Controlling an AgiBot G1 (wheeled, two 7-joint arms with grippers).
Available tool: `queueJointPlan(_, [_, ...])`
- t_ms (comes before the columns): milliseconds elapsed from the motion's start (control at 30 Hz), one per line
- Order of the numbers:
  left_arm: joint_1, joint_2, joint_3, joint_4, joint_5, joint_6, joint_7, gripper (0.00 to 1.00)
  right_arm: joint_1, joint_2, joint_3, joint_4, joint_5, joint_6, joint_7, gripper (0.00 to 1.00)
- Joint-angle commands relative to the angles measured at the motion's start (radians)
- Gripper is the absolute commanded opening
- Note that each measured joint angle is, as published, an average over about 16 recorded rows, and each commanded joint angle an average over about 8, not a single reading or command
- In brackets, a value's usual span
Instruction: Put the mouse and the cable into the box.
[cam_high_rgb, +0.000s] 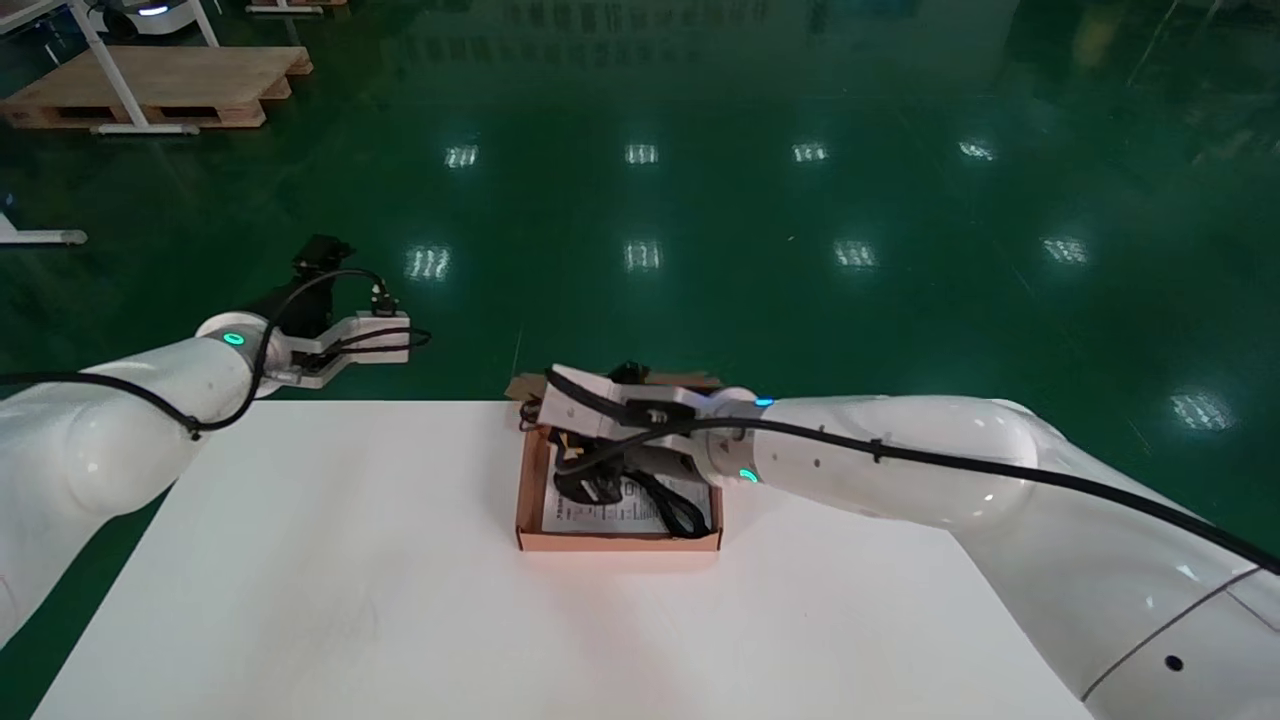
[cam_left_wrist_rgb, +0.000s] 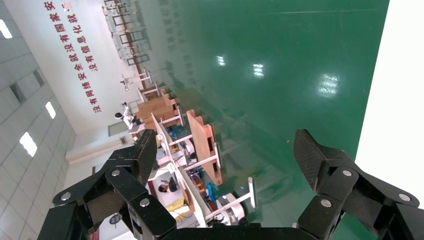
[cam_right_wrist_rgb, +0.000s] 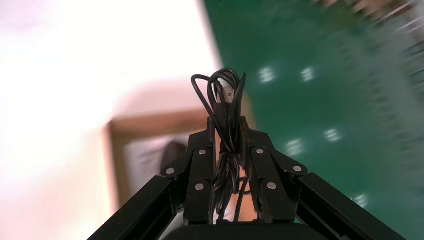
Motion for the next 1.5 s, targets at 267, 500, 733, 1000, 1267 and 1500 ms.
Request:
queueJointPlan(267, [-0.001,-0.001,0.001,-0.002,0.014,0.0,-0.016,1.0,-0.016,-0.001,-0.078,-0.061,0.009,0.075,0.049,0.78])
queueJointPlan(500, [-0.001,-0.002,0.001,-0.002,0.016,0.0,-0.017,1.0,-0.019,-0.001,-0.081,-0.063,0.011,0.084,0.049,1.0])
queueJointPlan(733, [0.0,-0.002,0.0,-0.004,0.012,0.002,-0.016,1.0,-0.016,0.002,-0.074,-0.058,0.01,0.073,0.048,1.0])
queueJointPlan(1000, [0.043,-0.048,-0.063,-0.078,-0.07,0.099,-0.042,1.0,-0.042,0.04,-0.033,-0.025,0.056,0.021,0.051,1.0])
queueJointPlan(1267, [0.124,-0.135,-0.185,-0.219,-0.227,0.285,-0.093,1.0,-0.11,0.137,0.069,0.058,0.177,-0.106,0.056,1.0])
queueJointPlan(1500, [0.195,-0.211,-0.291,-0.341,-0.363,0.446,-0.138,1.0,-0.17,0.225,0.158,0.132,0.285,-0.218,0.062,1.0])
